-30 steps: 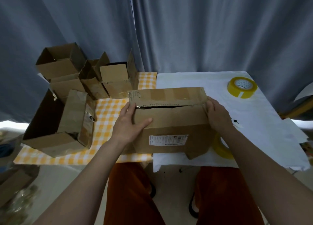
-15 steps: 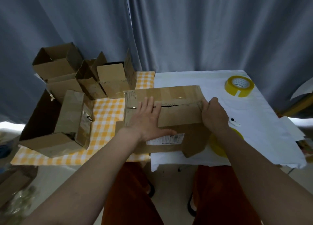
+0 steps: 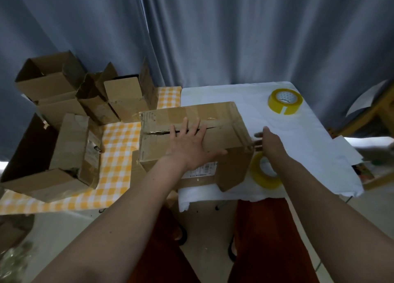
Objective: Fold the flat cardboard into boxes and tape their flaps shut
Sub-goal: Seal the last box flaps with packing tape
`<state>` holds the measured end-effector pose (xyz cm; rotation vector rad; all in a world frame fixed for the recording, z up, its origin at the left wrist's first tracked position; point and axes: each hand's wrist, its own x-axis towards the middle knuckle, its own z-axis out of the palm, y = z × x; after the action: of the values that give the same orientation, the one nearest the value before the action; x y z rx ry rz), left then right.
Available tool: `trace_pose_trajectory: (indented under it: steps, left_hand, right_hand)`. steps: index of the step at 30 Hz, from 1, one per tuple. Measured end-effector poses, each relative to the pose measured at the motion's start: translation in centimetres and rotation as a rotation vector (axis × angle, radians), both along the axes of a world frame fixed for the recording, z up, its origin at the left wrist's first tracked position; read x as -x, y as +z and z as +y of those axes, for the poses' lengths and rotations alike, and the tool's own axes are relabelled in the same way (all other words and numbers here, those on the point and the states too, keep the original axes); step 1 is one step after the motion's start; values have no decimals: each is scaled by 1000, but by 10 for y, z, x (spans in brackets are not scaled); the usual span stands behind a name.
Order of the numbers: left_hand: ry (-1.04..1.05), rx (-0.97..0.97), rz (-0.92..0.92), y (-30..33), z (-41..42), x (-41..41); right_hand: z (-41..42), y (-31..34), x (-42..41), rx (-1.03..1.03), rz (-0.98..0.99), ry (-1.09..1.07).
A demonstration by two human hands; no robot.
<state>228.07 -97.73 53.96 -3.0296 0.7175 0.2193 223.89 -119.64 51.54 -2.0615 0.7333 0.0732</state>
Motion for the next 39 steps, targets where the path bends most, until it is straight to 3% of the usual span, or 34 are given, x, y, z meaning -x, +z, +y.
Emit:
trace_pose_trajectory:
  steps: [2,5,7,9,13,17,21,23,25,29,33,39]
  left_hand:
    - [-13,6,-7,-1,0,0]
    - [-15,25,-20,-1,-1,2]
    - [-12,38,-30,-1,2,4]
    - [-8,41,-40,-1,5,6]
    - [-10,53,-44,1,2,5]
    - [-26,48,-74,2,-1,2]
    - [-2,91,-61,4,0,4]
    - [43,225,-13,9,1,6]
    - [117,495,63,18,5,8]
    - [179,1015,145,30,19,15]
    - [141,1178,90,32,31,26]
    - [250,1433,200,36,25,26]
  right_hand:
    - [-14,-24,20,336,178,70]
    - [-17,-57,44,442,461,307]
    - [-16,-70,56,517,522,358]
    - [-18,-74,65,636,422,320]
    - [-28,-42,56,339,161,128]
    - [-35,19,48,348,-237,32]
    - [-22,89,42,208,-578,194]
    - [-6,115,40,99,-622,344]
    - [12,127,35,87,-599,454]
    - [44,121,22,120,-510,487]
    - [59,112,11,180,-484,461]
    - [75,115,2,245,-430,458]
